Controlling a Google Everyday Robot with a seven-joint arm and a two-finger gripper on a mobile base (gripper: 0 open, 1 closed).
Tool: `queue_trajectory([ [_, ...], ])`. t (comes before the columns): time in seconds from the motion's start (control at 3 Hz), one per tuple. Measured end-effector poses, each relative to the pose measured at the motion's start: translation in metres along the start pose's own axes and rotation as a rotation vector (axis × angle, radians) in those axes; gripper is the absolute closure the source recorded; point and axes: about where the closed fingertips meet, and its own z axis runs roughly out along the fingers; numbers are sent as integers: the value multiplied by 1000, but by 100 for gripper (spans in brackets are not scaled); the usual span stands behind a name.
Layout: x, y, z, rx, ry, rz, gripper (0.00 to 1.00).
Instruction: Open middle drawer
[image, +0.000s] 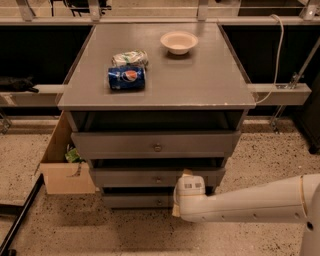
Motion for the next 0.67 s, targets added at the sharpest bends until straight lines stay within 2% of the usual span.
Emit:
queue_trajectory([
  [0.33, 0, 0, 0, 0, 0, 0, 0],
  [0.67, -5, 0, -1, -10, -52, -43, 0],
])
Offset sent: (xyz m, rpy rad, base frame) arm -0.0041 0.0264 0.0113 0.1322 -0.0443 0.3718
